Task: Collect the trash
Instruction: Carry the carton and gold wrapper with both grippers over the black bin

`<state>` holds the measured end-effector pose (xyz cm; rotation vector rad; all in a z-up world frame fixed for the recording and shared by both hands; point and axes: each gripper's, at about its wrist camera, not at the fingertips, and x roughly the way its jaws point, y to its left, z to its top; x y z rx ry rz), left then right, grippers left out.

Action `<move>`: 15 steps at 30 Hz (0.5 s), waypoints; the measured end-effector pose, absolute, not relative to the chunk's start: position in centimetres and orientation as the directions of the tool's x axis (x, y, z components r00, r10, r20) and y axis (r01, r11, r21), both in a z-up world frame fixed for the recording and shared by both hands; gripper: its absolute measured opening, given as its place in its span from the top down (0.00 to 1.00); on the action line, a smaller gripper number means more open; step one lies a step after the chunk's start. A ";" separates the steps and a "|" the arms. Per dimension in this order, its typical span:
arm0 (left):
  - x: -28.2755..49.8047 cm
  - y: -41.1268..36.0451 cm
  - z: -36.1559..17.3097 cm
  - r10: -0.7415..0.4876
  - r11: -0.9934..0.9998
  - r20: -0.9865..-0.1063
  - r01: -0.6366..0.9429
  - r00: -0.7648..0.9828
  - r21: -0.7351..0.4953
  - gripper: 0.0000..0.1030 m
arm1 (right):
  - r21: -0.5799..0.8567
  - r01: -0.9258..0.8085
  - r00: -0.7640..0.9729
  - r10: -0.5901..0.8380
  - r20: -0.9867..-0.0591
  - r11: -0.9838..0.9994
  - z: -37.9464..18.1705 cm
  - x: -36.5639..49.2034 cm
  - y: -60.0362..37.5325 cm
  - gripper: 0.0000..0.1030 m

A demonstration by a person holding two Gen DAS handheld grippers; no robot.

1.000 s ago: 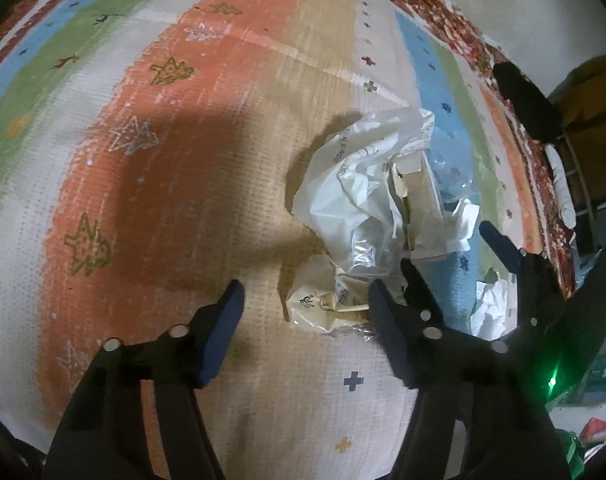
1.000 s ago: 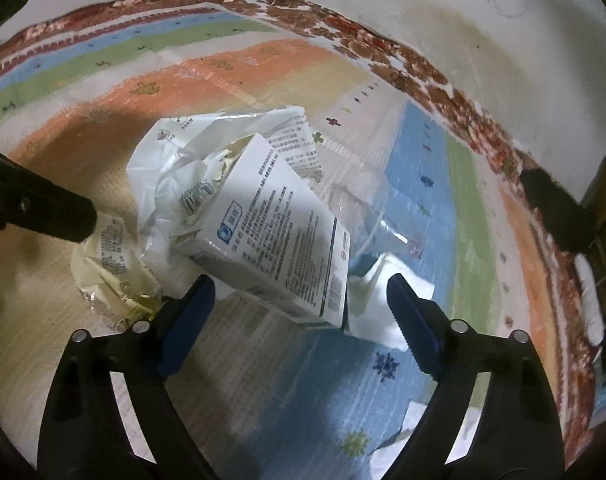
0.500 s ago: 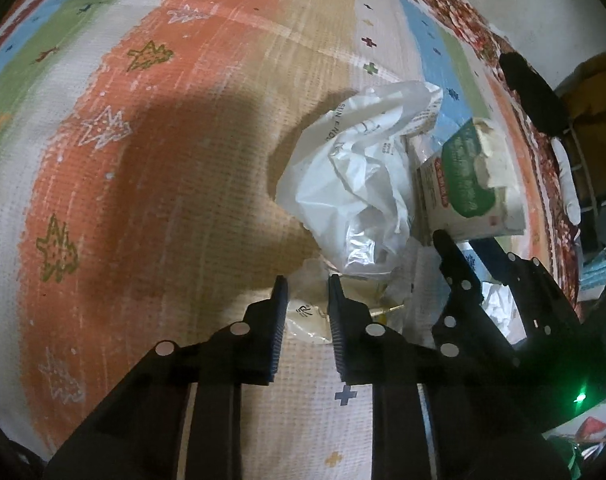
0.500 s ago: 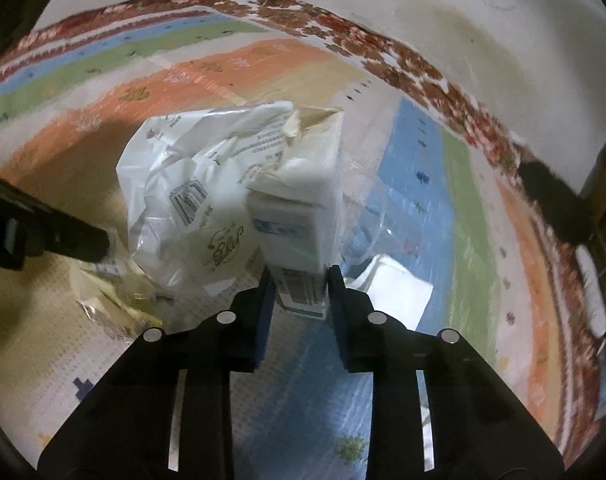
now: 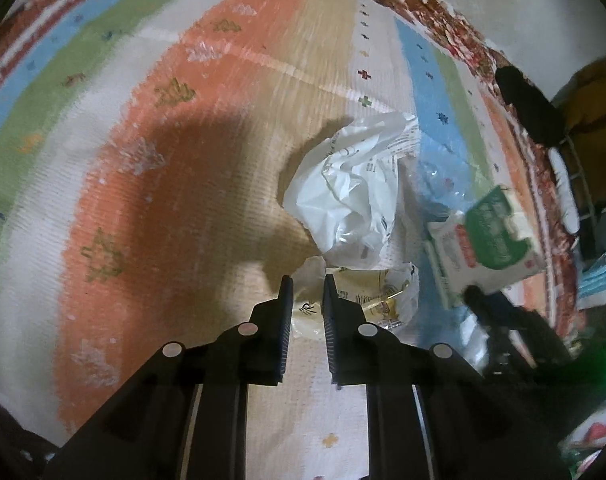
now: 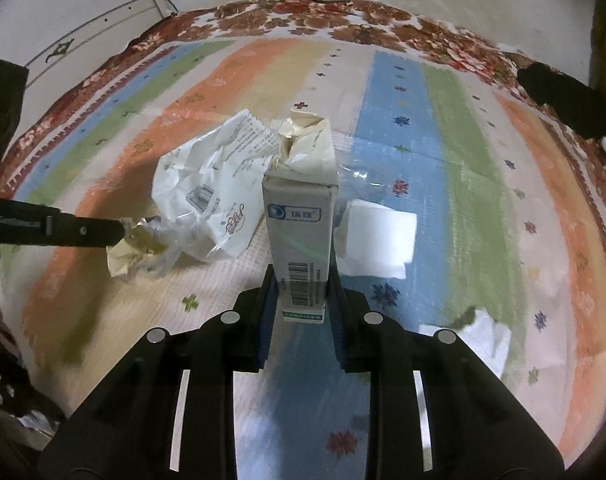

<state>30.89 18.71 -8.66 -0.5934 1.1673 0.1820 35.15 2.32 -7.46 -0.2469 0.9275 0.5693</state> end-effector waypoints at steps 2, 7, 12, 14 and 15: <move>30.8 18.2 -8.2 -0.131 0.856 -0.909 -0.419 0.395 -0.305 0.87 | 0.071 -0.546 0.447 0.362 -0.818 0.835 -7.1 35.0 1.4 0.79; 30.5 17.3 -7.3 -0.116 0.872 -0.908 -0.397 0.403 -0.288 0.87 | 0.139 -0.512 0.433 0.395 -0.810 0.847 -5.4 34.0 -1.1 0.79; 29.8 16.0 -6.6 -0.129 0.877 -0.904 -0.379 0.408 -0.296 0.87 | 0.207 -0.490 0.416 0.435 -0.798 0.847 -3.4 32.2 -3.3 0.79; 29.4 15.5 -6.3 -0.119 0.879 -0.904 -0.380 0.411 -0.289 0.87 | 0.195 -0.486 0.419 0.423 -0.804 0.852 -2.9 31.2 -3.9 0.79; 29.2 15.3 -6.0 -0.116 0.879 -0.903 -0.380 0.414 -0.287 0.87 | 0.192 -0.484 0.420 0.419 -0.805 0.854 -2.7 30.9 -4.1 0.79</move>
